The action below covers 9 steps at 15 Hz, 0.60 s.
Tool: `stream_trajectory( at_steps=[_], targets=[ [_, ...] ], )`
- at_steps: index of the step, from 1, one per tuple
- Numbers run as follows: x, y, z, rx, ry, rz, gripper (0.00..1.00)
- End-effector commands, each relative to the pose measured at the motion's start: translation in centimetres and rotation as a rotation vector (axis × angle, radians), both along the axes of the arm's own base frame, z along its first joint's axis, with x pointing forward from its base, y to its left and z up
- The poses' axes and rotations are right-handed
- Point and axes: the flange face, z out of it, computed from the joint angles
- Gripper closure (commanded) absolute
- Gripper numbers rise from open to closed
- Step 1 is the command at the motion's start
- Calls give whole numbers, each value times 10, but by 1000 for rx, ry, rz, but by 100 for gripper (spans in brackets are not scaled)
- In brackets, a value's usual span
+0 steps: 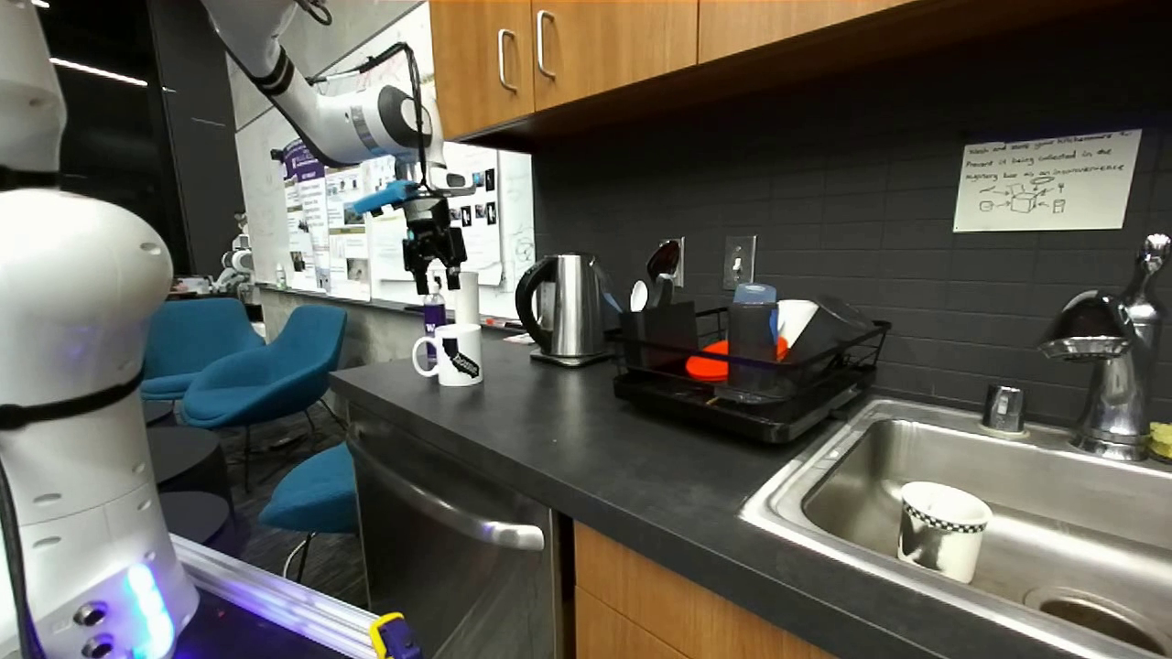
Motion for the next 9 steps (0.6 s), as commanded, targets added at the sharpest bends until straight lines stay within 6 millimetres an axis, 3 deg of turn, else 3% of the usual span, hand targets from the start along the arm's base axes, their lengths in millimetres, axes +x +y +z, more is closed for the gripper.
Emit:
stream_trajectory(
  at_steps=[1, 6, 9],
  targets=[
    [-20, -23, 8, 55, 29, 82, 0],
    [-46, -50, 9, 91, 74, 143, 0],
    [-72, -61, 12, 110, 87, 148, 0]
  ],
)
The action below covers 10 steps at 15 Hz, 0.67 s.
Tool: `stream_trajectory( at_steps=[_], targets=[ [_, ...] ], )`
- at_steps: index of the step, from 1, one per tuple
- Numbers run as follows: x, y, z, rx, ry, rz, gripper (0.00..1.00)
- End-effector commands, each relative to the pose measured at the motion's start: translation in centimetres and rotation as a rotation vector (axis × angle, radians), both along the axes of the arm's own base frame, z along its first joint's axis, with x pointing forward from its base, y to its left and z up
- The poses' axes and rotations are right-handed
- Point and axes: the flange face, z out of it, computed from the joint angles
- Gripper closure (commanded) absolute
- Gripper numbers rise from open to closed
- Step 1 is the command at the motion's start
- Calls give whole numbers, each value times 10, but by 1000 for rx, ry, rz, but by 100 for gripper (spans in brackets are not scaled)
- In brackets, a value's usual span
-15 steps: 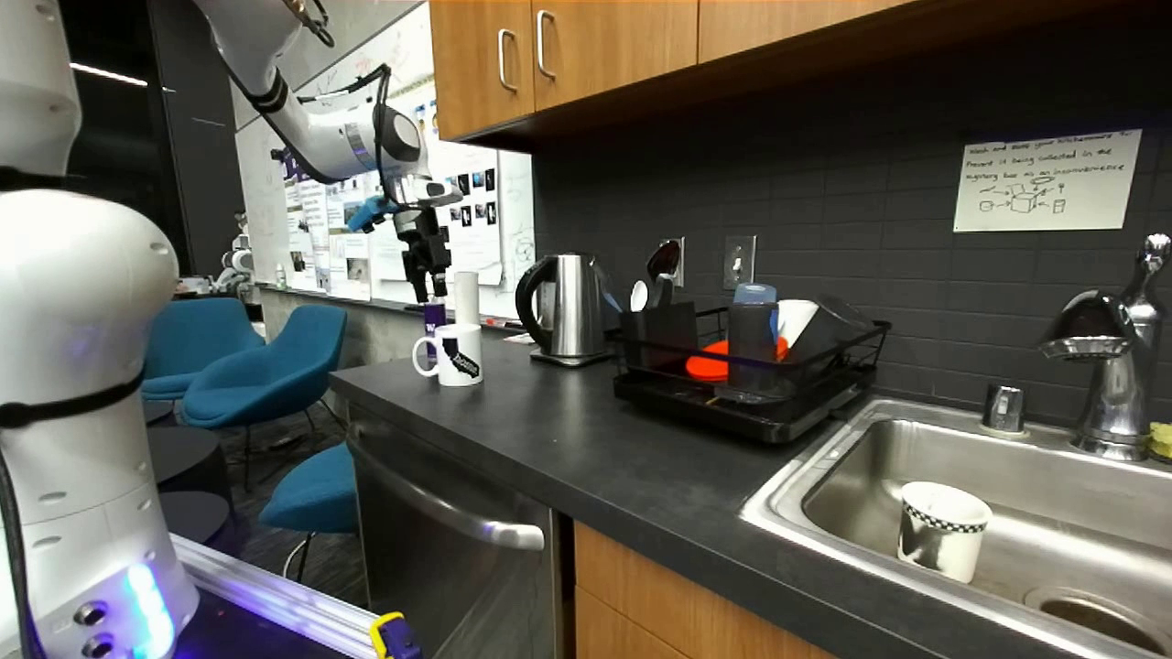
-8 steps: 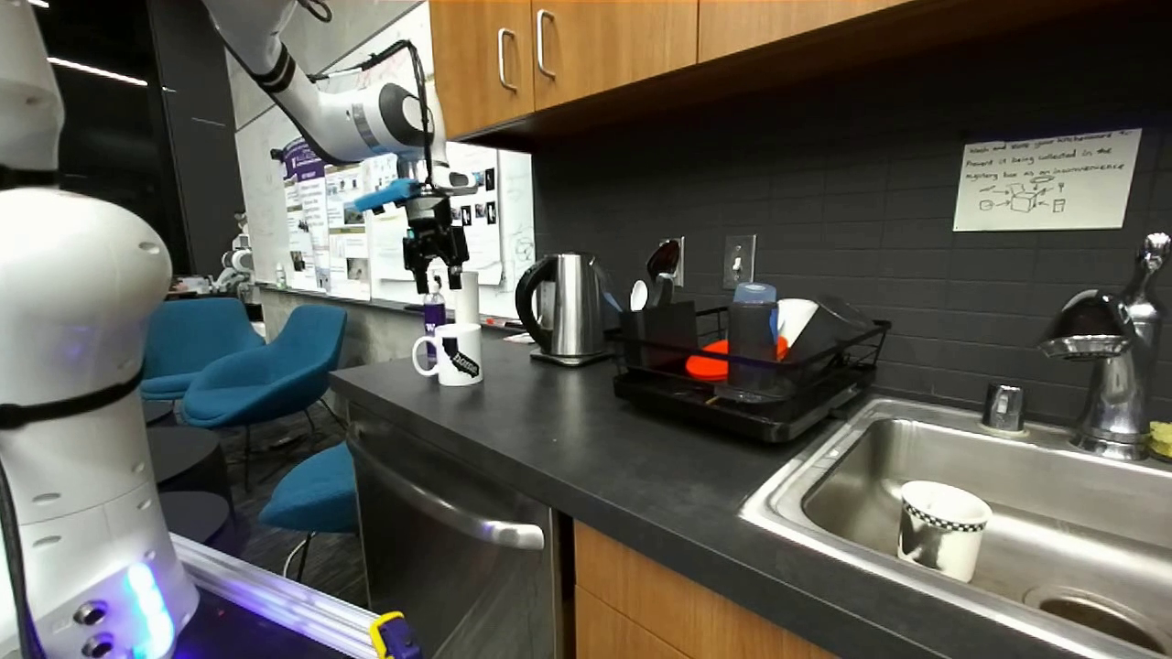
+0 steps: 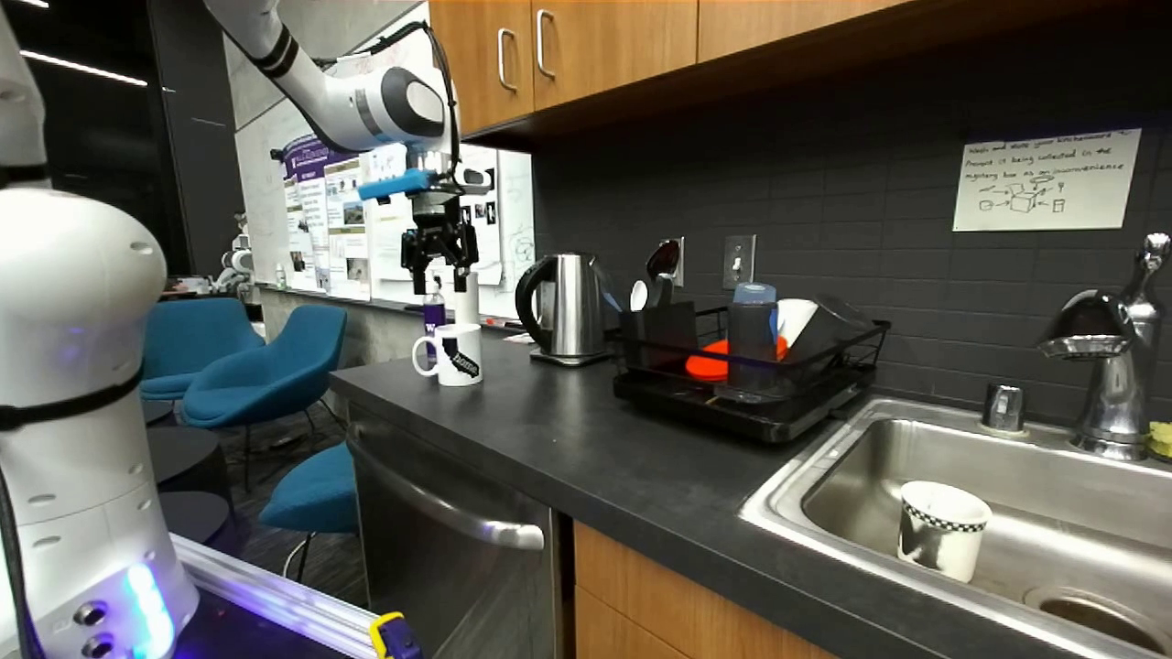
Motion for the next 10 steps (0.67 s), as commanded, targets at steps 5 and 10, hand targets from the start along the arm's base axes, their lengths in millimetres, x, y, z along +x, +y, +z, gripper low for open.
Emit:
stream_trajectory(
  at_steps=[5, 10],
  targets=[
    [-81, -23, 15, 61, -13, 6, 0],
    [-123, -39, 25, 66, -45, -31, 0]
  ],
)
